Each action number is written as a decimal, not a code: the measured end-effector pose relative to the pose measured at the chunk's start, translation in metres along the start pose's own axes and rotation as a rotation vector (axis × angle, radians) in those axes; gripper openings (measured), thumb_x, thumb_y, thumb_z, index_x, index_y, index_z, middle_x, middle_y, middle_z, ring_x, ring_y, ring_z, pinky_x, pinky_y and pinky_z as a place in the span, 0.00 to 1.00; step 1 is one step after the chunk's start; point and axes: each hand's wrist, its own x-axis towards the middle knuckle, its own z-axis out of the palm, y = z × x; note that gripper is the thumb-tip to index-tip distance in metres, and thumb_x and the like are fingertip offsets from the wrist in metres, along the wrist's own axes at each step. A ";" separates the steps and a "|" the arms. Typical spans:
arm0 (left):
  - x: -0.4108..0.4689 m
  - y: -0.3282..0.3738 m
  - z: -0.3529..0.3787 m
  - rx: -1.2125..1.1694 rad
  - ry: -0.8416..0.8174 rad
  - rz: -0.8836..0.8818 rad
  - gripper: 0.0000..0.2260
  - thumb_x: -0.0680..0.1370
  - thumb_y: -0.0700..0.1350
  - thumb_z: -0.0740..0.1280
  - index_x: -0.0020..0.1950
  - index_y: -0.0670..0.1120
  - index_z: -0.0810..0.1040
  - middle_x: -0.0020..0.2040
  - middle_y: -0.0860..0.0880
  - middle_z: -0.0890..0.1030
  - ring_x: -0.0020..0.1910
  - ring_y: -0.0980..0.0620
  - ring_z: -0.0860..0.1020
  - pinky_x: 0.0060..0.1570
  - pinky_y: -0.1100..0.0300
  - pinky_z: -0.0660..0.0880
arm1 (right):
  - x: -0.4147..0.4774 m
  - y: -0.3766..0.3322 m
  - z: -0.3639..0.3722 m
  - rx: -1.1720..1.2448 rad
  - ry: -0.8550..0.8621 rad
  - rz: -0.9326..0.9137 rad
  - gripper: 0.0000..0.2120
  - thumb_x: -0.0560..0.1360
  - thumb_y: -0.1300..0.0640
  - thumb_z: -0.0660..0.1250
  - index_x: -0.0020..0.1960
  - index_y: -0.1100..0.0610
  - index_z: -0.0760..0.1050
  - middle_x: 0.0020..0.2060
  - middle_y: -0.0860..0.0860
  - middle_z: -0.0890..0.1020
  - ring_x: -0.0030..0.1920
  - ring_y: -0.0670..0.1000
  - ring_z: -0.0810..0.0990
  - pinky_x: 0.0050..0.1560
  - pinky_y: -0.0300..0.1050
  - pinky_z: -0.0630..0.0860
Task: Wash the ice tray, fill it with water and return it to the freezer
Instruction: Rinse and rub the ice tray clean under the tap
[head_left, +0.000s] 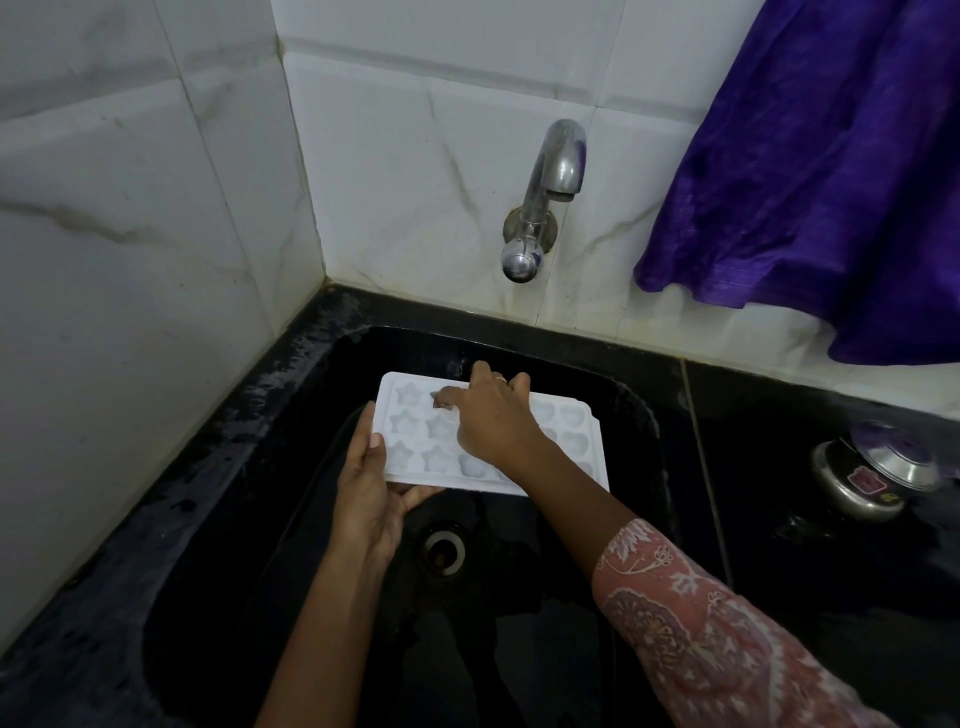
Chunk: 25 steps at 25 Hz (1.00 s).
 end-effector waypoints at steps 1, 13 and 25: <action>0.000 0.000 0.000 0.003 -0.001 0.010 0.17 0.82 0.43 0.53 0.71 0.52 0.66 0.66 0.47 0.72 0.55 0.47 0.77 0.33 0.52 0.81 | 0.000 0.000 0.000 0.001 -0.004 -0.002 0.24 0.77 0.63 0.58 0.69 0.44 0.67 0.63 0.56 0.67 0.62 0.55 0.69 0.65 0.52 0.56; 0.003 -0.001 0.003 -0.004 0.032 0.006 0.15 0.82 0.44 0.54 0.67 0.54 0.70 0.66 0.47 0.73 0.55 0.47 0.78 0.33 0.51 0.80 | 0.001 -0.014 -0.012 0.003 0.056 -0.090 0.24 0.77 0.62 0.59 0.70 0.44 0.65 0.61 0.55 0.67 0.60 0.54 0.69 0.64 0.51 0.56; 0.000 -0.004 0.005 -0.004 0.043 0.002 0.14 0.82 0.44 0.54 0.64 0.56 0.71 0.63 0.48 0.75 0.54 0.47 0.78 0.31 0.54 0.80 | 0.008 -0.020 0.001 -0.040 -0.004 -0.057 0.23 0.77 0.59 0.60 0.70 0.45 0.65 0.65 0.57 0.66 0.63 0.56 0.69 0.67 0.55 0.55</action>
